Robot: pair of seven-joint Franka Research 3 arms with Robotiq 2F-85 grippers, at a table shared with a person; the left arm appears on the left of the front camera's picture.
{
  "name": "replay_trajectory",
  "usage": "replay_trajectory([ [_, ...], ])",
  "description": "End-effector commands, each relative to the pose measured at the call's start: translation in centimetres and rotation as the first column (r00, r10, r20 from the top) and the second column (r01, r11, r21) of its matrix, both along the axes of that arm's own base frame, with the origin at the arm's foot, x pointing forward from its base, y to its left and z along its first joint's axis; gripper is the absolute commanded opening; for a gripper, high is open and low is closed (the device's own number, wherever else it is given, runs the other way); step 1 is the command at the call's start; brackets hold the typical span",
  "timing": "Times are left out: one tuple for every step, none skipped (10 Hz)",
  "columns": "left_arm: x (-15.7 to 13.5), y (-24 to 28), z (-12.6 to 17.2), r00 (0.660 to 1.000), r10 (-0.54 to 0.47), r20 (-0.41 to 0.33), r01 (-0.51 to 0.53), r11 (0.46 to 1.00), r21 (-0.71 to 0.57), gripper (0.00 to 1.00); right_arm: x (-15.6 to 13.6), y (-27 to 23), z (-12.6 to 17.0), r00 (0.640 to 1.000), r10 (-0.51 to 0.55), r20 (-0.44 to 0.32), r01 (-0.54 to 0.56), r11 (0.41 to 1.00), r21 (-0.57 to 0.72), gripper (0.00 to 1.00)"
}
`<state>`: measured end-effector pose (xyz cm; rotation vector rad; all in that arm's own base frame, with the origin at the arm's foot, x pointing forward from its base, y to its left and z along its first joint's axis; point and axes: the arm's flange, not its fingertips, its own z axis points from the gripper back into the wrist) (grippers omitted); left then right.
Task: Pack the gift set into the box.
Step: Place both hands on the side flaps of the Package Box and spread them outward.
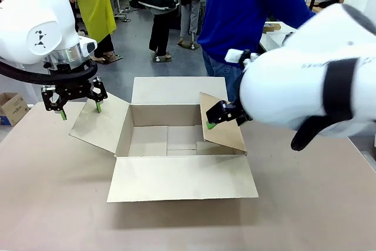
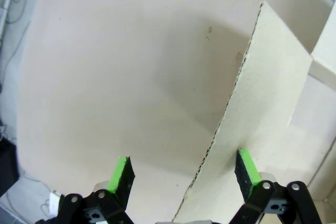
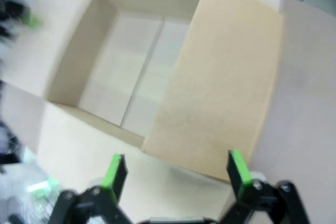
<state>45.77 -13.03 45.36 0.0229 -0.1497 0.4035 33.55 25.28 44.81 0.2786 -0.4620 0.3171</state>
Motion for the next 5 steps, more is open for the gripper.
replay_trajectory([
  [-0.1,0.1,0.1,1.000,0.015,0.002,-0.015,1.000,0.015,1.00,4.4,5.9,3.3,0.992,-0.069,-0.110,0.039,0.965,-0.261,1.00],
  [-0.1,0.1,0.1,1.000,0.015,0.002,-0.015,1.000,0.015,1.00,6.0,8.3,3.8,0.984,-0.094,-0.152,0.039,0.942,-0.332,1.00],
  [-0.1,0.1,0.1,1.000,0.015,0.002,-0.015,1.000,0.015,1.00,7.6,10.5,3.9,0.979,-0.113,-0.170,0.043,0.927,-0.373,1.00],
  [-0.1,0.1,0.1,1.000,0.015,0.002,-0.015,1.000,0.015,1.00,9.0,12.2,3.5,0.971,-0.162,-0.175,0.079,0.911,-0.404,1.00],
  [-0.1,0.1,0.1,1.000,0.015,0.002,-0.015,1.000,0.015,1.00,10.2,13.8,2.6,0.957,-0.235,-0.171,0.141,0.889,-0.435,1.00],
])
